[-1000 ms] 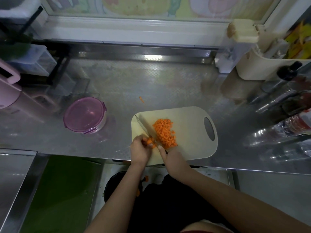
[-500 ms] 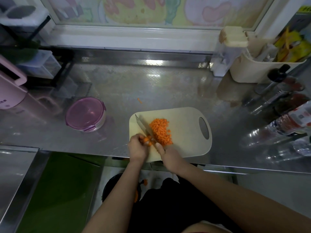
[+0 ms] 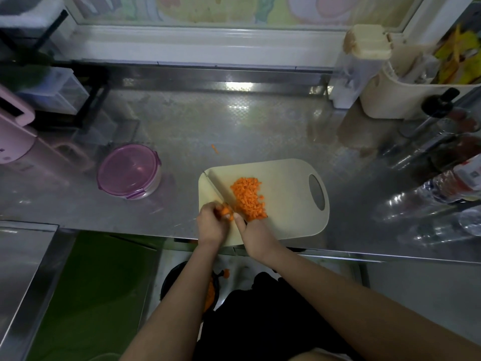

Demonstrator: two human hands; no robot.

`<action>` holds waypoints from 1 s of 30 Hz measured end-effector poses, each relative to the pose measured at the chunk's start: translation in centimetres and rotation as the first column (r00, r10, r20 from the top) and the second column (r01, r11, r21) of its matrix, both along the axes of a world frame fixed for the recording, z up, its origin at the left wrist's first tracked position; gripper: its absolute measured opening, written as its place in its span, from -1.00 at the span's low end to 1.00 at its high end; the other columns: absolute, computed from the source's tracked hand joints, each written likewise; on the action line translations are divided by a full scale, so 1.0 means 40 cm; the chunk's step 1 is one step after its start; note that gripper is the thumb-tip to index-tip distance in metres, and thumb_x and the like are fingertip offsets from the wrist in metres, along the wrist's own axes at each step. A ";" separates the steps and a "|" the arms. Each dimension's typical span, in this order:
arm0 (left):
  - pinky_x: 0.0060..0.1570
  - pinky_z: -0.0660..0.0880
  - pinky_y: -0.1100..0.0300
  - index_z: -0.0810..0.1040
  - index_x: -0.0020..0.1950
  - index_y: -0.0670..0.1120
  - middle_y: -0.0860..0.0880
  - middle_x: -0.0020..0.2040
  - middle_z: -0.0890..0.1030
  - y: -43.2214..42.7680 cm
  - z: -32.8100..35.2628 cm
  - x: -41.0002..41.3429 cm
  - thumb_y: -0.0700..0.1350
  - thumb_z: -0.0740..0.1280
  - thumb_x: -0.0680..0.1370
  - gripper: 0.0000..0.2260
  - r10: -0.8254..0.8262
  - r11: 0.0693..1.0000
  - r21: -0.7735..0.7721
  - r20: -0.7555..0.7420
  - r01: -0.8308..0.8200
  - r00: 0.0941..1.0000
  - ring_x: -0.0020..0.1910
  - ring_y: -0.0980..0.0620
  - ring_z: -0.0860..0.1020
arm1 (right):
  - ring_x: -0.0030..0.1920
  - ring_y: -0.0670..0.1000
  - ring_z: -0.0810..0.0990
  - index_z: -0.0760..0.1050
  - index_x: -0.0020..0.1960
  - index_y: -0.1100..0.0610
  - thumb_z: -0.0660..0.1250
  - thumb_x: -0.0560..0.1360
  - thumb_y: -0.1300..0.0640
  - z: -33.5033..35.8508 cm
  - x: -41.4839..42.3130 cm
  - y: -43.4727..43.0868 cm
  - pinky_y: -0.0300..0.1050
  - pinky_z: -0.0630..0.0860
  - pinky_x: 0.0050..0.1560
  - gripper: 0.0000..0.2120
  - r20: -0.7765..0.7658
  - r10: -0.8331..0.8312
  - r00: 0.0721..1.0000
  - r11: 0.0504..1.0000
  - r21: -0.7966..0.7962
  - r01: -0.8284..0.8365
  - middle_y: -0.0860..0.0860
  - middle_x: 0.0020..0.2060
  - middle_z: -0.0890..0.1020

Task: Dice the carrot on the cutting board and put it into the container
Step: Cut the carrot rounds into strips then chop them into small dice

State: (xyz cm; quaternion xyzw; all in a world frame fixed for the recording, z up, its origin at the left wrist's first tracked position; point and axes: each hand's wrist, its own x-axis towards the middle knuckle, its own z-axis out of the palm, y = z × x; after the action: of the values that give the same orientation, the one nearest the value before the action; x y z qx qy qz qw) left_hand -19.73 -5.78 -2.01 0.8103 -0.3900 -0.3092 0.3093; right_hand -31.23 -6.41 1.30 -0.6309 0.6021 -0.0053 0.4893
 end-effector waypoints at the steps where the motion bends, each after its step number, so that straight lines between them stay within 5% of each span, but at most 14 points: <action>1: -0.16 0.32 0.28 0.52 -0.12 -0.19 -0.11 -0.13 0.55 0.001 0.003 0.000 -0.31 0.36 0.43 -0.92 -0.001 1.000 -0.006 -0.008 0.001 1.000 -0.15 -0.01 0.47 | -0.34 0.03 0.38 0.20 -0.35 0.02 -0.05 0.63 -0.11 -0.001 0.004 -0.003 -0.11 0.32 -0.16 -0.58 -0.001 0.024 1.000 1.000 0.011 -0.024 0.00 -0.42 0.32; 4: -0.19 0.32 0.34 0.46 -0.15 -0.11 -0.06 -0.15 0.53 0.002 0.009 0.000 -0.32 0.36 0.44 -0.86 -0.005 1.000 -0.016 -0.034 0.004 0.999 -0.15 -0.01 0.49 | -0.15 0.00 0.40 0.20 -0.35 -0.05 -0.03 0.63 -0.11 0.007 0.004 -0.020 -0.16 0.28 -0.09 -0.61 0.040 0.001 0.999 1.000 0.031 -0.002 -0.07 -0.40 0.31; 8: -0.30 0.26 0.43 0.48 -0.12 -0.14 -0.05 -0.17 0.51 0.006 0.010 0.003 -0.34 0.37 0.44 -0.86 -0.005 1.000 -0.013 -0.050 0.004 0.999 -0.18 0.03 0.45 | -0.28 0.07 0.45 0.30 -0.45 0.13 -0.05 0.61 -0.17 0.006 0.001 -0.043 -0.14 0.32 -0.15 -0.42 0.090 -0.056 0.994 0.998 -0.020 0.058 0.04 -0.46 0.41; 16: -0.33 0.28 0.41 0.47 -0.01 -0.20 -0.03 -0.20 0.49 0.006 0.005 0.012 -0.30 0.32 0.50 -0.91 0.036 0.999 0.011 -0.098 -0.035 0.994 -0.17 0.03 0.45 | -0.39 0.04 0.39 0.27 -0.47 0.13 -0.02 0.60 -0.18 0.013 -0.023 -0.025 -0.12 0.32 -0.20 -0.43 0.134 -0.056 0.989 0.998 -0.027 0.060 0.04 -0.48 0.39; 23: -0.28 0.29 0.39 0.51 -0.12 -0.16 -0.04 -0.20 0.53 -0.004 0.016 0.014 -0.29 0.35 0.48 -0.94 0.026 0.999 0.036 -0.053 -0.024 0.998 -0.19 0.06 0.46 | -0.36 -0.02 0.38 0.26 -0.40 0.05 -0.01 0.61 -0.14 0.009 -0.049 -0.004 -0.19 0.28 -0.15 -0.53 0.078 0.027 0.997 0.998 -0.060 -0.022 0.00 -0.43 0.37; 26: -0.28 0.26 0.41 0.54 -0.10 -0.21 -0.04 -0.20 0.52 -0.006 0.021 0.013 -0.29 0.35 0.48 -0.97 0.052 0.997 0.054 -0.053 -0.049 0.997 -0.17 0.05 0.46 | -0.26 0.05 0.43 0.38 -0.26 0.16 0.00 0.60 -0.18 0.011 -0.056 0.001 -0.13 0.31 -0.24 -0.52 0.058 0.048 0.997 0.998 -0.052 -0.045 0.03 -0.37 0.43; 30: -0.24 0.28 0.41 0.56 -0.11 -0.21 -0.05 -0.19 0.53 -0.008 0.023 0.011 -0.30 0.34 0.47 -0.96 0.075 0.994 0.080 -0.055 -0.070 0.996 -0.17 0.04 0.46 | -0.16 0.06 0.42 0.45 0.21 0.26 -0.01 0.62 -0.11 0.018 -0.043 0.000 -0.12 0.36 -0.15 -0.50 0.003 0.012 1.000 0.999 0.048 -0.012 -0.02 -0.31 0.43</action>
State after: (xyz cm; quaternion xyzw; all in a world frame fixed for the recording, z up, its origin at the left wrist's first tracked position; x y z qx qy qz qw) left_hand -19.30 -6.10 -1.11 0.8260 -0.3388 -0.3361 0.2999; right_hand -32.94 -6.42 2.01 -0.6226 0.5974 0.0114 0.5053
